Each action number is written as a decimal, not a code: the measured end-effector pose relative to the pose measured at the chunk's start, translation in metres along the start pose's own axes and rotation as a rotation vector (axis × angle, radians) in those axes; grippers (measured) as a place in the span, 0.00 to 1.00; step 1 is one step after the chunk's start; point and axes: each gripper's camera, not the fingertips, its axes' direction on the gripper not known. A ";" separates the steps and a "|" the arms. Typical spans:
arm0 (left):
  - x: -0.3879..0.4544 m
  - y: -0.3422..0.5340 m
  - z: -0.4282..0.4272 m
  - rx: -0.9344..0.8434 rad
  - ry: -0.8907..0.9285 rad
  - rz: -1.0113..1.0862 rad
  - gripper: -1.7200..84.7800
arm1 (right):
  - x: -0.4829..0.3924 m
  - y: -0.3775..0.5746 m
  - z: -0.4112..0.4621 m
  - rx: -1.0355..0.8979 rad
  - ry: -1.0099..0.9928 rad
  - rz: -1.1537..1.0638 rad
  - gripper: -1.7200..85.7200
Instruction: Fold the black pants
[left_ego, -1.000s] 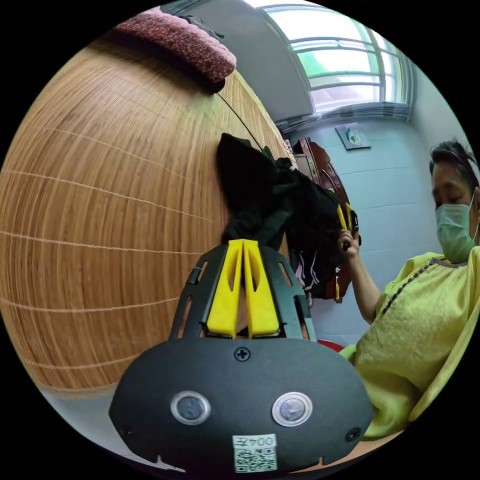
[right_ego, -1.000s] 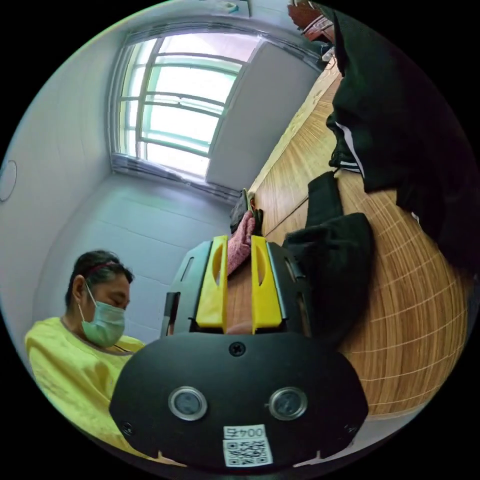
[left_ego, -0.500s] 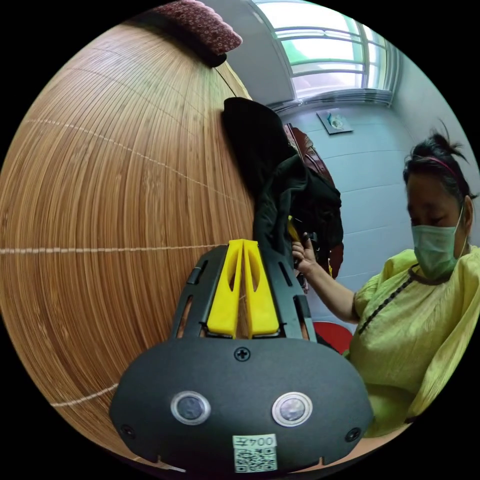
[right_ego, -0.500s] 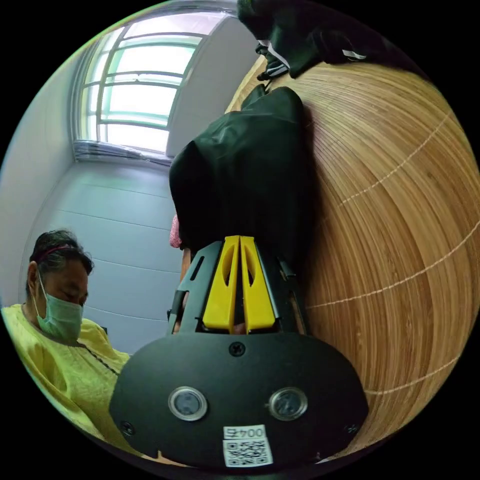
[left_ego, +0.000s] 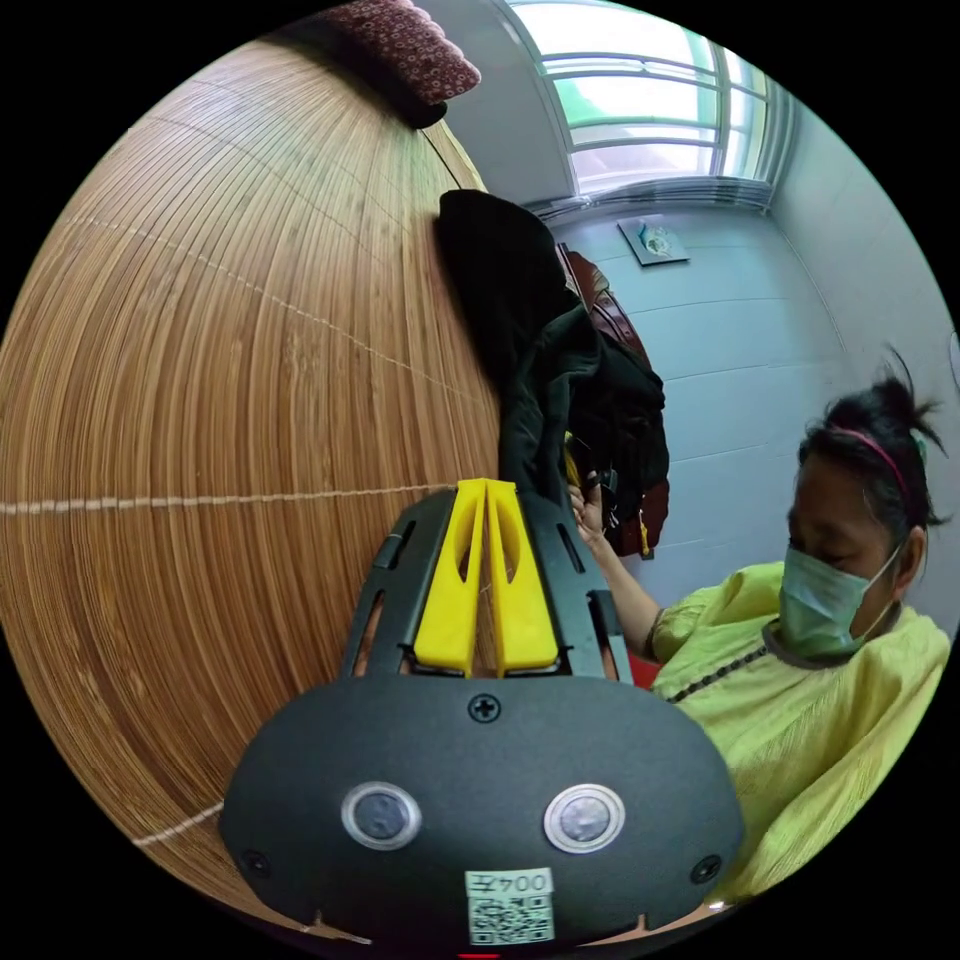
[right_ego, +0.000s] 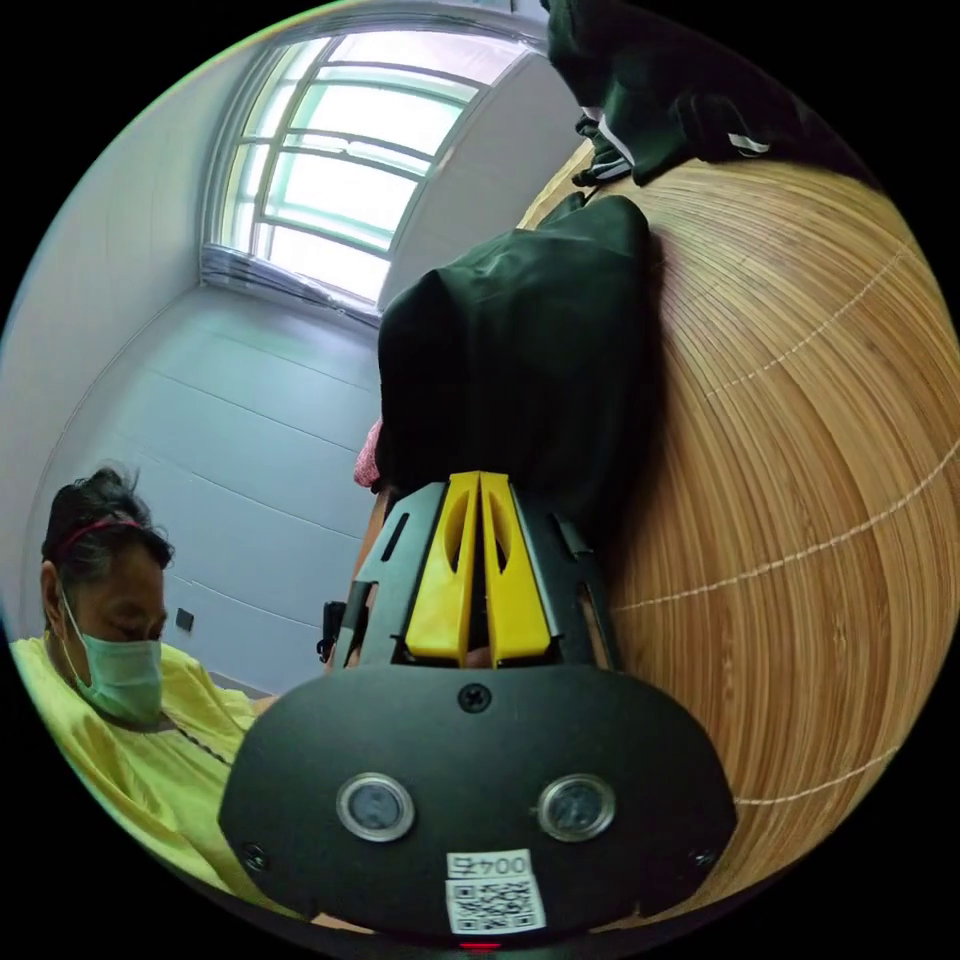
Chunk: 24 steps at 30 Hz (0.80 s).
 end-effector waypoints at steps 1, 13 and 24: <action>-0.001 0.000 0.000 -0.001 0.000 0.002 0.05 | 0.002 0.001 0.002 0.011 -0.003 -0.002 0.01; -0.002 0.007 -0.004 0.002 -0.068 0.045 0.03 | -0.108 0.086 0.059 -0.102 0.522 -0.297 0.01; -0.003 0.007 -0.011 0.010 -0.120 0.062 0.02 | -0.117 0.165 0.165 -0.244 0.923 -0.482 0.01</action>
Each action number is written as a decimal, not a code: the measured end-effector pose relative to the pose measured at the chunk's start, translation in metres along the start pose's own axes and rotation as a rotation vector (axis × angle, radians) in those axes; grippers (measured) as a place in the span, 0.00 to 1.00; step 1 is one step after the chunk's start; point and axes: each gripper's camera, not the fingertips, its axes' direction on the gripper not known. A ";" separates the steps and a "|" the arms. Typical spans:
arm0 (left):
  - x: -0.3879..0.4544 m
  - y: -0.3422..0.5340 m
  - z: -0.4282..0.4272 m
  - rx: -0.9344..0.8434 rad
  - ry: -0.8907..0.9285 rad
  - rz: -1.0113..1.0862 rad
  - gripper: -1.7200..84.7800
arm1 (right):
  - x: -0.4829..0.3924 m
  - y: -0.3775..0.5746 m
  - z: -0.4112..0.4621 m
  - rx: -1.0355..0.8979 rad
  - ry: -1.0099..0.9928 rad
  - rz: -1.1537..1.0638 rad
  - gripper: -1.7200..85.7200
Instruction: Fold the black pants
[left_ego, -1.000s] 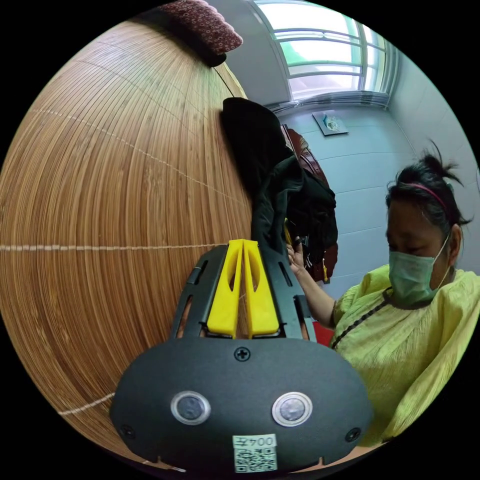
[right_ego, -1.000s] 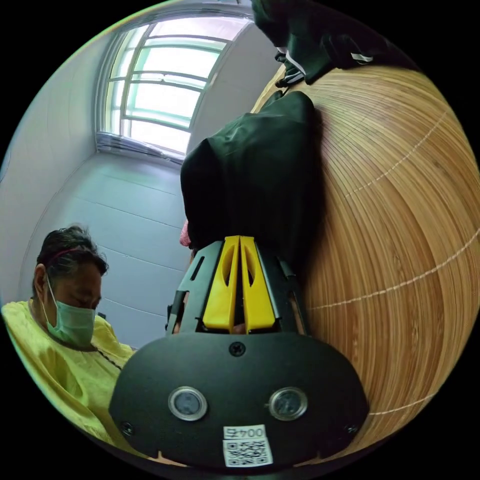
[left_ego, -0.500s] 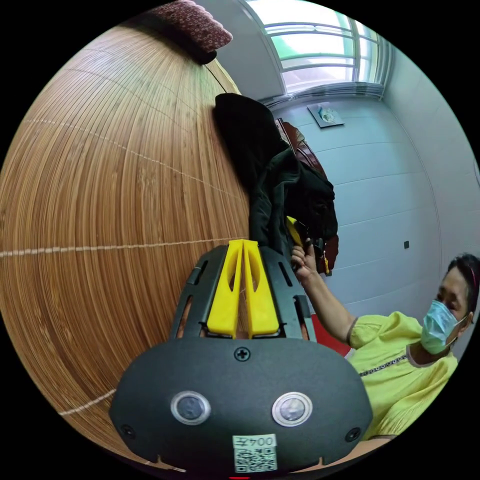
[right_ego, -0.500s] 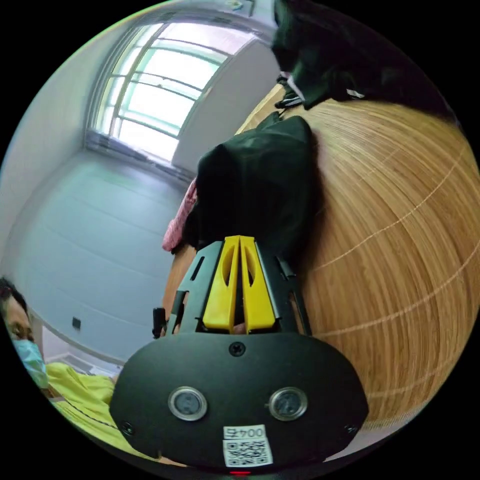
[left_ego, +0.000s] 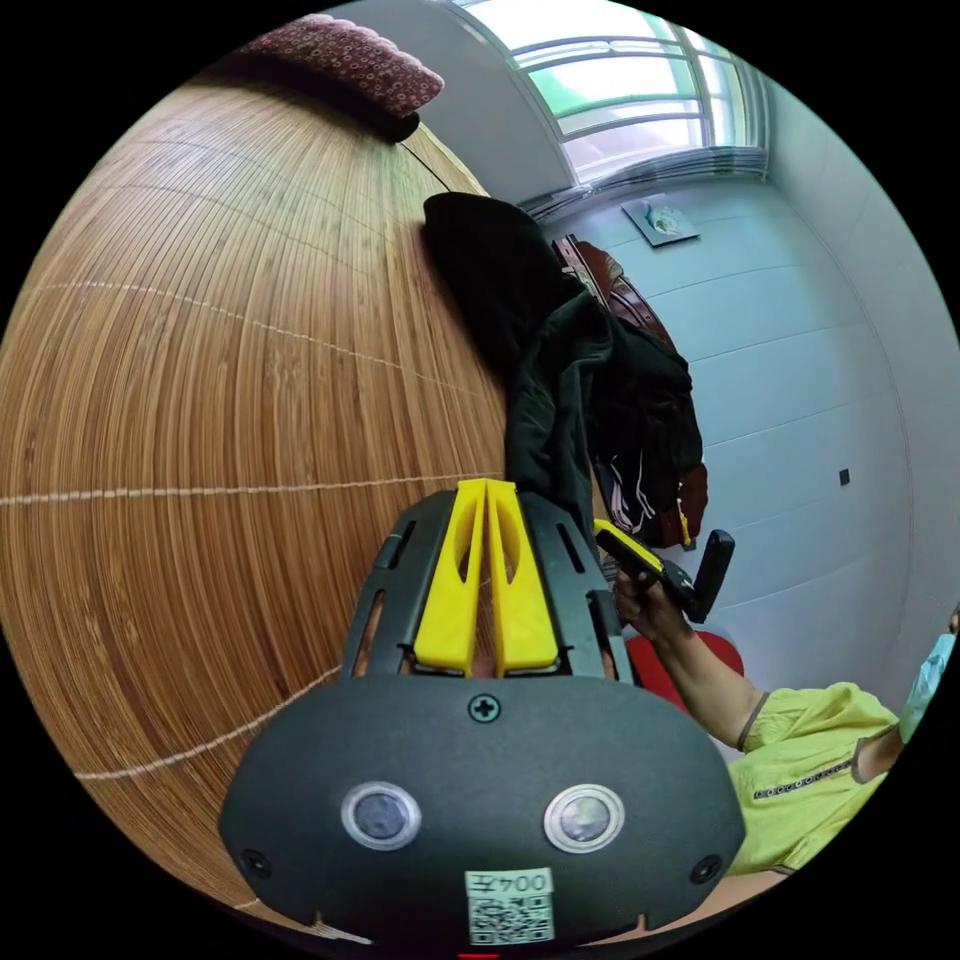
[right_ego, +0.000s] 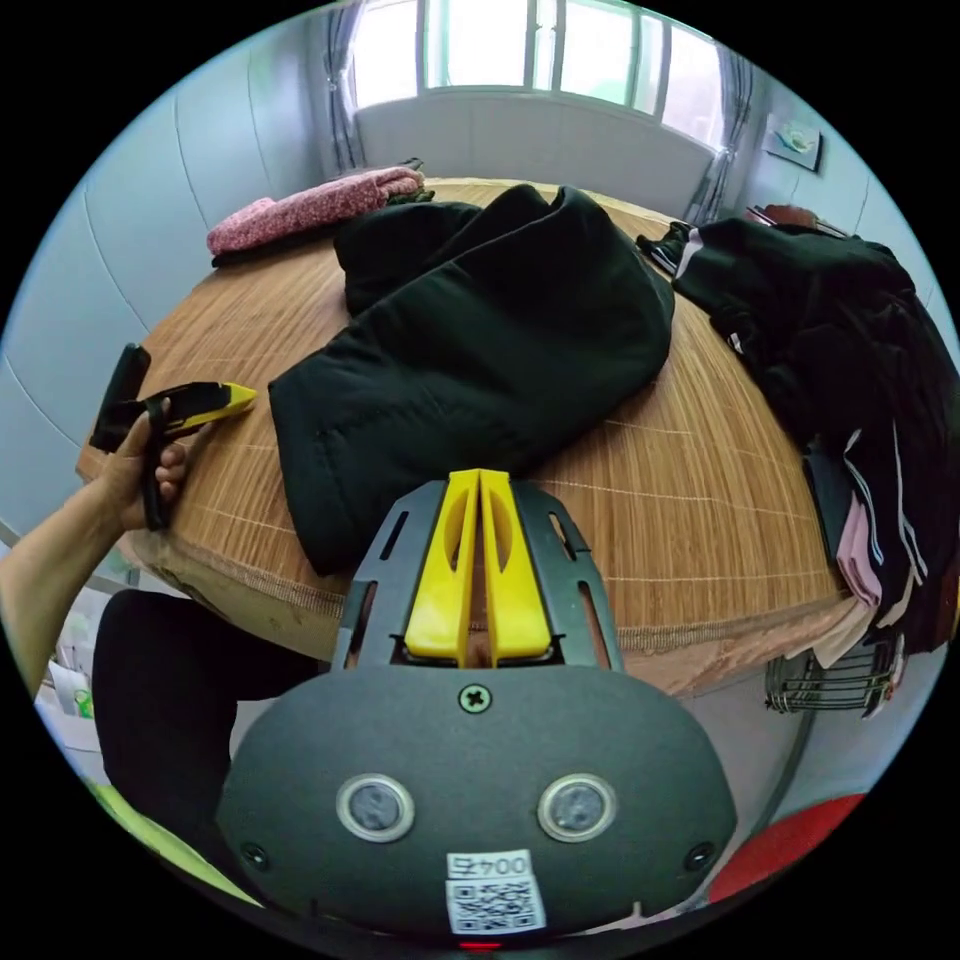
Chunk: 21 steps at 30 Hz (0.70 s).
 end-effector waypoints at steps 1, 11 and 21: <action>-0.001 0.000 -0.001 -0.001 0.006 -0.002 0.02 | -0.007 -0.001 0.007 -0.006 0.024 0.005 0.01; -0.015 -0.001 -0.020 0.006 0.057 -0.032 0.02 | -0.022 -0.016 0.041 -0.030 0.006 0.085 0.01; -0.013 0.000 -0.045 0.043 0.026 -0.031 0.02 | -0.056 -0.032 0.012 0.136 -0.224 0.001 0.14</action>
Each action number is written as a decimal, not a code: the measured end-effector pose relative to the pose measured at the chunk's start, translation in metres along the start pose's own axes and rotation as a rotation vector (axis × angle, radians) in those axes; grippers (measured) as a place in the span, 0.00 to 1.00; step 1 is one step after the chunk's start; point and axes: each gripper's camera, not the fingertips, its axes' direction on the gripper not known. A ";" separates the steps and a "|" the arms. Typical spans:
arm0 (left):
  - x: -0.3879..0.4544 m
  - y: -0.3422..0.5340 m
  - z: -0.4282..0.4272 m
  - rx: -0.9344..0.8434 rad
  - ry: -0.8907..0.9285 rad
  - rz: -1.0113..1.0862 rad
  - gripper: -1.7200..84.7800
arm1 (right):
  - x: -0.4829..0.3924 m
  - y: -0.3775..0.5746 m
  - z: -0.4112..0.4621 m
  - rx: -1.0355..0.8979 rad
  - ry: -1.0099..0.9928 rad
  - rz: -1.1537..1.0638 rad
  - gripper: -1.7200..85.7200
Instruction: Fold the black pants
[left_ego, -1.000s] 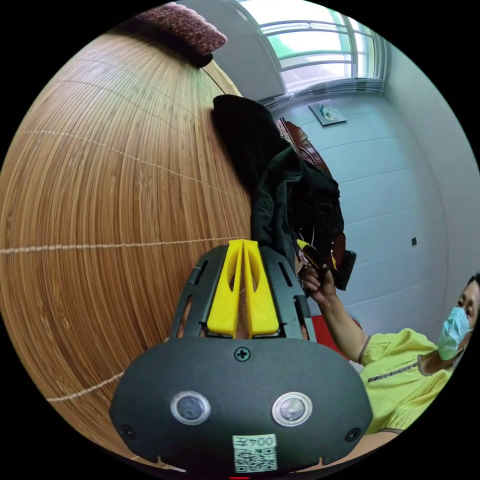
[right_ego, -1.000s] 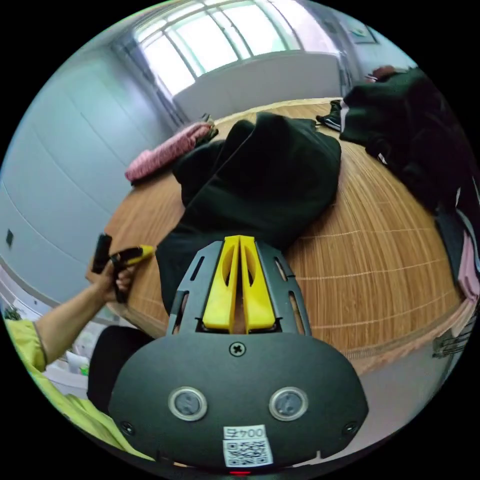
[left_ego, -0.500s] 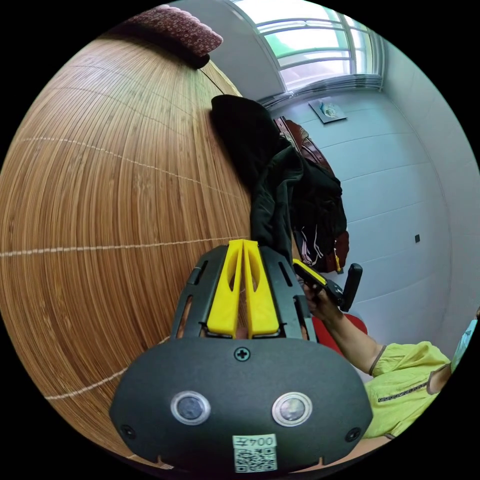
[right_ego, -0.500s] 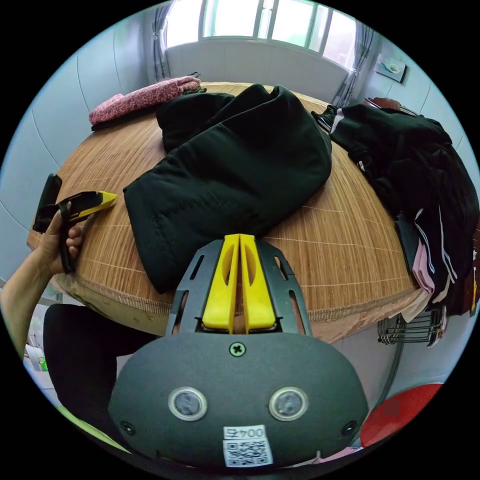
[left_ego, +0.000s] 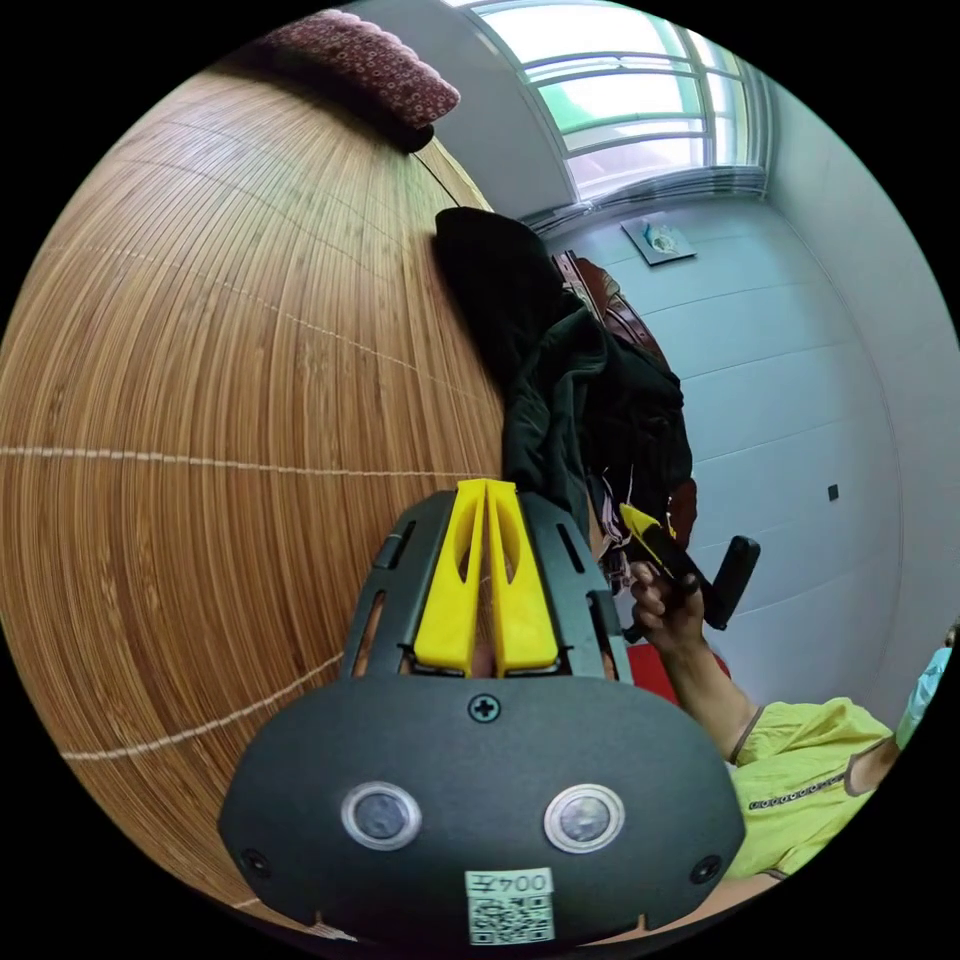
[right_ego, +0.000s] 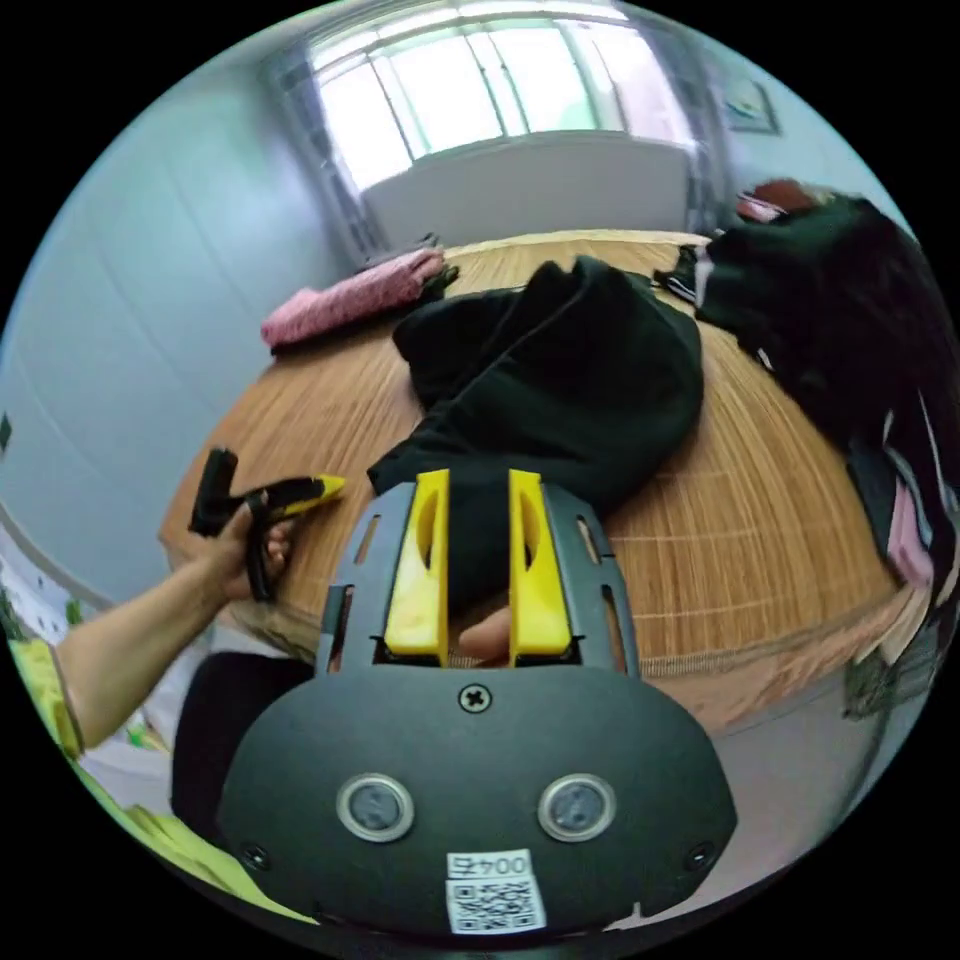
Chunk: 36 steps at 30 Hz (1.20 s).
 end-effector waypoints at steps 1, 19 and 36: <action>0.000 0.000 -0.002 0.001 0.000 0.000 0.02 | -0.018 -0.002 0.011 -0.024 0.011 -0.093 0.15; 0.029 -0.010 -0.046 -0.045 -0.012 0.021 0.02 | -0.026 -0.005 0.092 -0.122 -0.006 -0.432 0.11; 0.219 0.127 -0.170 0.177 0.020 0.408 0.06 | 0.134 0.019 -0.150 0.326 -0.539 0.272 0.06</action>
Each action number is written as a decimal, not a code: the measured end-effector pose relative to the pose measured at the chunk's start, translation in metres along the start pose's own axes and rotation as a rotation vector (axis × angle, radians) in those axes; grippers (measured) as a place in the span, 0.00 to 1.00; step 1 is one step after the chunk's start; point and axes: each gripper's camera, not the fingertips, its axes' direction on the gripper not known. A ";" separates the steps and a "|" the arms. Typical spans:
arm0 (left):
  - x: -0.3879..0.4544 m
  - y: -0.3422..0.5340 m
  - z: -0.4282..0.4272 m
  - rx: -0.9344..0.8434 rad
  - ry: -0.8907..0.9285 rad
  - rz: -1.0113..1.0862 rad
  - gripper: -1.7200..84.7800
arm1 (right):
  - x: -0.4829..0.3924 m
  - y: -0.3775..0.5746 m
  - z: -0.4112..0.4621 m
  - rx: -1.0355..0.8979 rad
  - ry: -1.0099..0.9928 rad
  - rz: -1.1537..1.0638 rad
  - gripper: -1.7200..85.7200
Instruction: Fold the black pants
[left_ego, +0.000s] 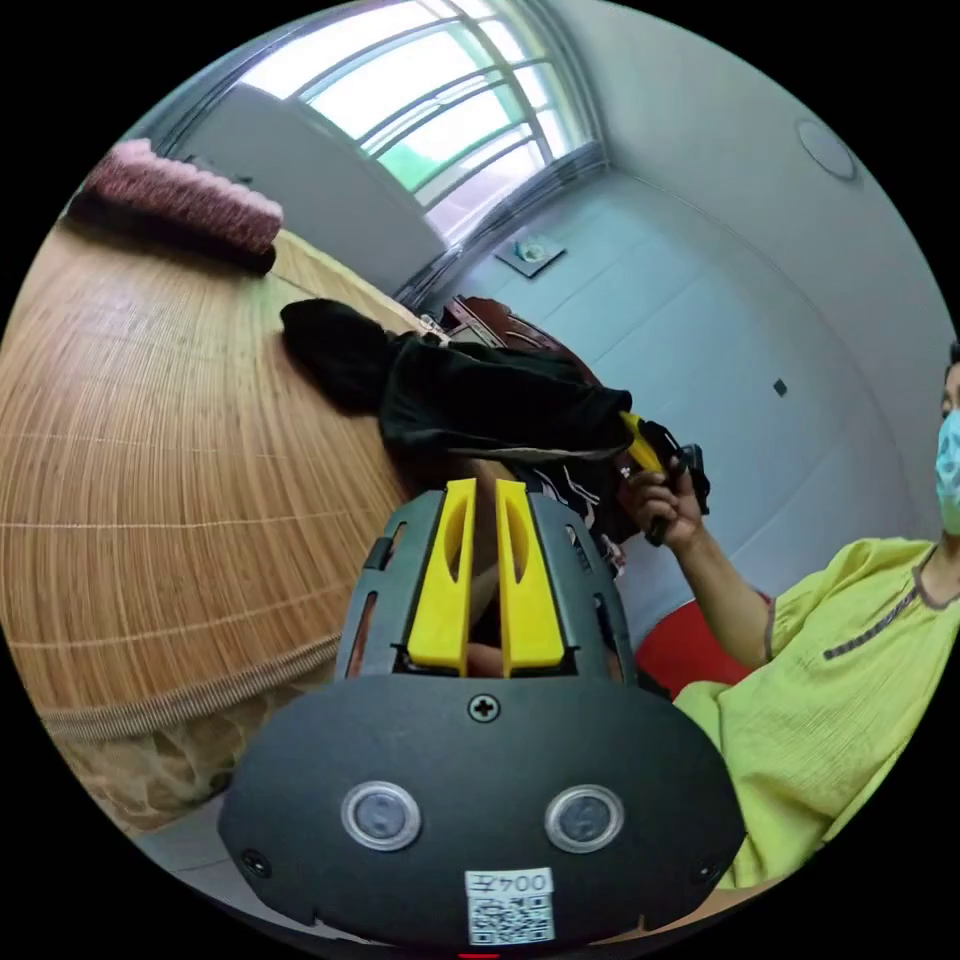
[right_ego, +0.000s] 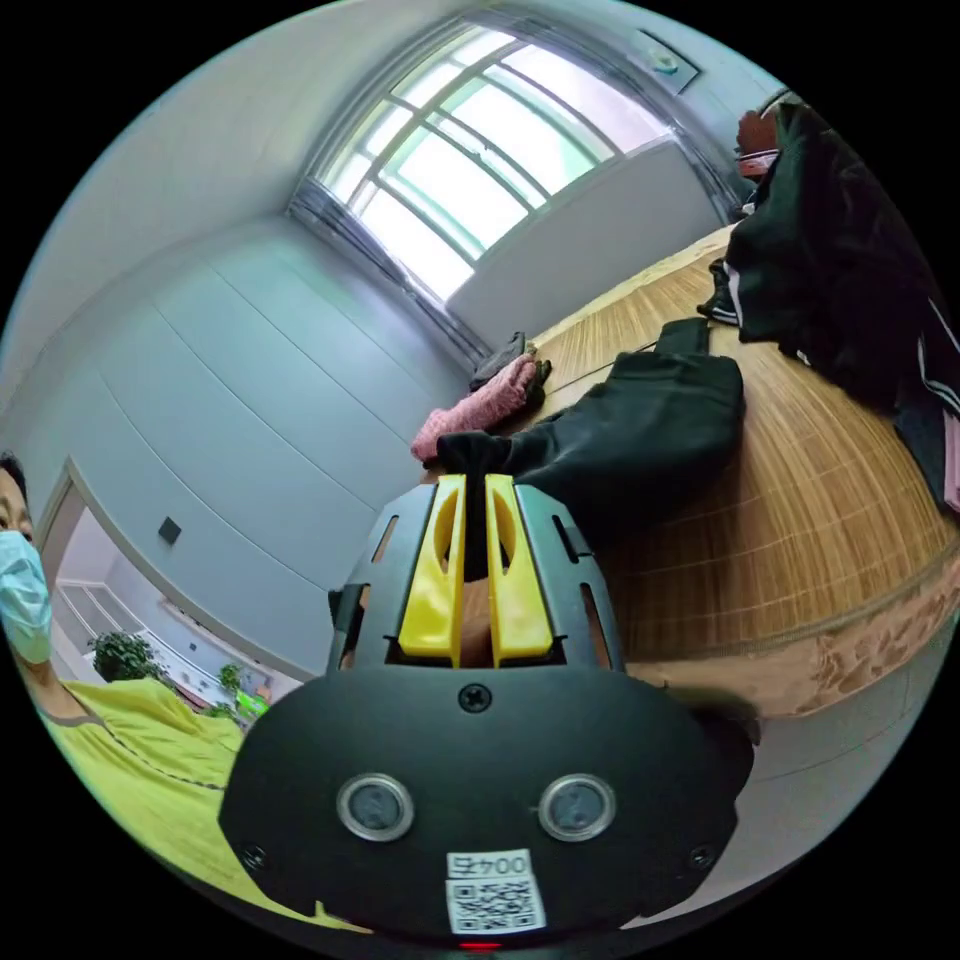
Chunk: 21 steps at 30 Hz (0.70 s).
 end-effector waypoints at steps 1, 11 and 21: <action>0.010 0.001 -0.002 -0.009 -0.002 0.009 0.07 | 0.002 0.007 -0.019 0.011 -0.014 0.014 0.06; 0.213 -0.047 0.001 -0.230 -0.100 0.498 0.14 | 0.018 0.068 -0.096 -0.007 -0.228 0.149 0.06; 0.379 -0.098 0.111 -0.470 -0.307 1.038 0.21 | 0.005 0.039 -0.107 -0.161 -0.223 0.037 0.07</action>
